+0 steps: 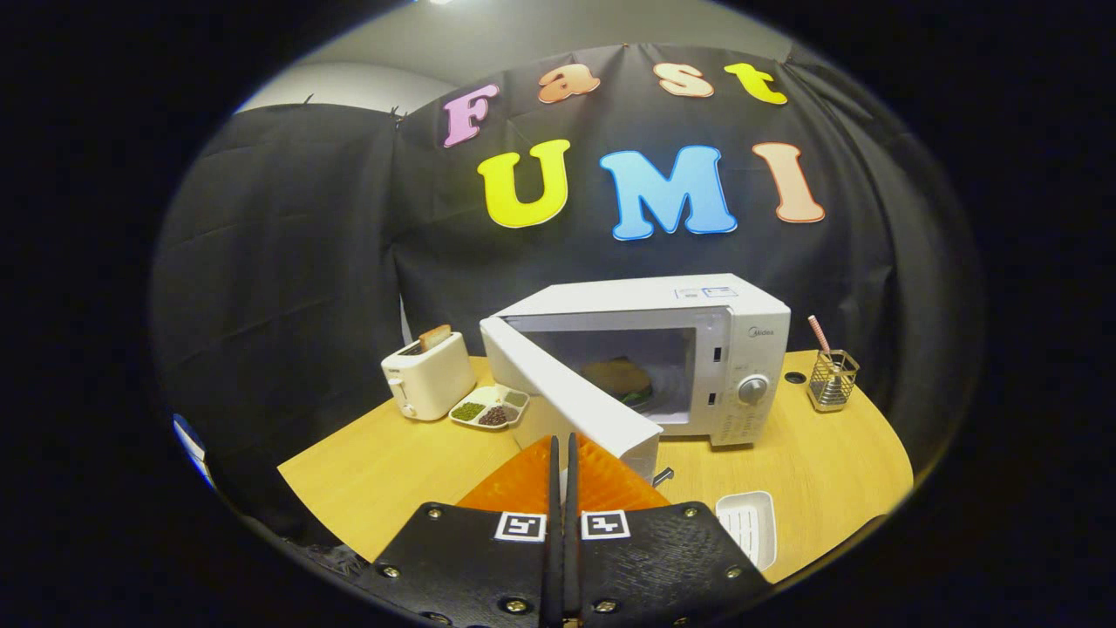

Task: Open the microwave, put the food inside, and close the microwave door.

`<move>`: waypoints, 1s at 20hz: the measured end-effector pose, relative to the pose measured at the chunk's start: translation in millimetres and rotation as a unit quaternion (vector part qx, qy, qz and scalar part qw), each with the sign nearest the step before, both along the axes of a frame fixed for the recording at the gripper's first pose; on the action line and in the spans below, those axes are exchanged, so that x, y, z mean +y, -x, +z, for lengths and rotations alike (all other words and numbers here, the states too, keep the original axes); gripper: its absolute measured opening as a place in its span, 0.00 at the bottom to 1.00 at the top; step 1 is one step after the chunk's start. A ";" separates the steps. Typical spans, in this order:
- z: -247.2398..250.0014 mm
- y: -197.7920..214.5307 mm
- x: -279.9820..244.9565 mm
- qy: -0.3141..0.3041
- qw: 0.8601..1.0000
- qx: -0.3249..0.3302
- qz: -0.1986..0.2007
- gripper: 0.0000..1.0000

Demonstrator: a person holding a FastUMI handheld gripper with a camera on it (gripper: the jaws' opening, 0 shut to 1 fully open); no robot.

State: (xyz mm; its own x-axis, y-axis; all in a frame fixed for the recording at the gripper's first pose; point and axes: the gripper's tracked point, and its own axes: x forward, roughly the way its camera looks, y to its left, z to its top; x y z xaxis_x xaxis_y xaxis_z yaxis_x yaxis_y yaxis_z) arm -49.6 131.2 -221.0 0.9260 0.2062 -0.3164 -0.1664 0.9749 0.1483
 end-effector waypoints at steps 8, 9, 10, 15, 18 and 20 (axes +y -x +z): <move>1.4 -63.6 -51.8 0.010 0.999 -0.011 -0.047 0.01; 0.5 -72.0 -56.9 0.010 0.999 -0.012 -0.052 0.01; 0.7 -79.4 -61.8 0.010 0.998 -0.014 -0.055 0.01; -10.6 -128.6 -82.3 0.017 0.997 -0.017 -0.076 0.01; -10.5 -149.2 -92.5 0.021 0.996 -0.017 -0.089 0.01; -12.6 -162.0 -99.0 0.027 0.995 -0.015 -0.099 0.01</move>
State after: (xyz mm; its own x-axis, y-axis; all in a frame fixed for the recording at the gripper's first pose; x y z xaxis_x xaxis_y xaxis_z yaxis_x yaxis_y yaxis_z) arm 112.5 32.2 -233.6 0.9561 0.0031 -0.2931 0.0254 0.9953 0.0932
